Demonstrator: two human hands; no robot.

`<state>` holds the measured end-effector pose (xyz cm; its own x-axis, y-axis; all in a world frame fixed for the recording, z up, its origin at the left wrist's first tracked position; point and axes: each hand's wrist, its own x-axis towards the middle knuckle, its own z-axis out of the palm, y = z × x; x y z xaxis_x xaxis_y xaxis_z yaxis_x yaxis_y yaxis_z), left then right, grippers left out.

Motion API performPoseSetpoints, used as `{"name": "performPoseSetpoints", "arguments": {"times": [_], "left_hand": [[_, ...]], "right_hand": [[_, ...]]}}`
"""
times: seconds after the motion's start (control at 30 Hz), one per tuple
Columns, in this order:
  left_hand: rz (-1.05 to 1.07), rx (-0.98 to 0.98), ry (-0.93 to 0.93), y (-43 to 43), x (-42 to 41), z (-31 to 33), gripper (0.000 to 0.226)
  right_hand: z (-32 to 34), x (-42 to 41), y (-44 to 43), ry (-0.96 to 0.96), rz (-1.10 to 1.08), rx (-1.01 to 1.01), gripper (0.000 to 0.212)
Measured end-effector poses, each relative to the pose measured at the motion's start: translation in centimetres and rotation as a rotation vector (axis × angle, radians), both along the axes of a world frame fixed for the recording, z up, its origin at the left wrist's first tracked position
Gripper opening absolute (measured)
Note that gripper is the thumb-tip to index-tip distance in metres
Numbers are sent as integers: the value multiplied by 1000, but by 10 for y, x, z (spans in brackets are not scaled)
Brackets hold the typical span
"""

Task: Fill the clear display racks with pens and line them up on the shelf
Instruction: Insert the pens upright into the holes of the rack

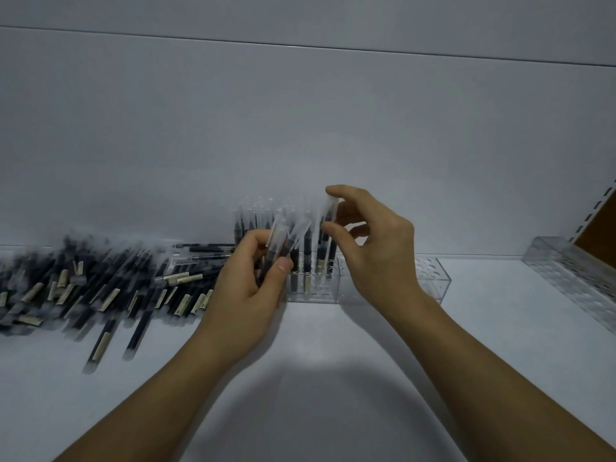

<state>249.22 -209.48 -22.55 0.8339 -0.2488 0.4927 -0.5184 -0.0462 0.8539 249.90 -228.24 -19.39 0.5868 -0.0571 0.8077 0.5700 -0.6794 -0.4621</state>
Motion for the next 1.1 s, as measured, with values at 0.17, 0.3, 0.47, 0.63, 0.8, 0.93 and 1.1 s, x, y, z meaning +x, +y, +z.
{"name": "performPoseSetpoints", "arguments": {"times": [0.17, 0.3, 0.47, 0.63, 0.8, 0.93, 1.1], "left_hand": [[-24, 27, 21, -2, -2, 2, 20], [-33, 9, 43, -2, -2, 2, 21], [-49, -3, 33, -2, -1, 1, 20], [-61, 27, 2, -2, -4, 3, 22], [-89, 35, -18, -2, -7, 4, 19], [10, 34, -75, -2, -5, 3, 18], [150, 98, -156, 1, 1, 5, 19]], "right_hand": [[-7, 3, -2, -3, -35, -127, 41], [-10, -3, -3, -7, -84, -139, 37], [0, -24, 0, 139, 85, 216, 13], [5, -29, 11, 386, 282, 393, 11], [3, -28, 12, 430, 378, 464, 2], [9, -27, 6, 364, 346, 564, 3], [22, -26, -12, 233, 264, 669, 9]]}}
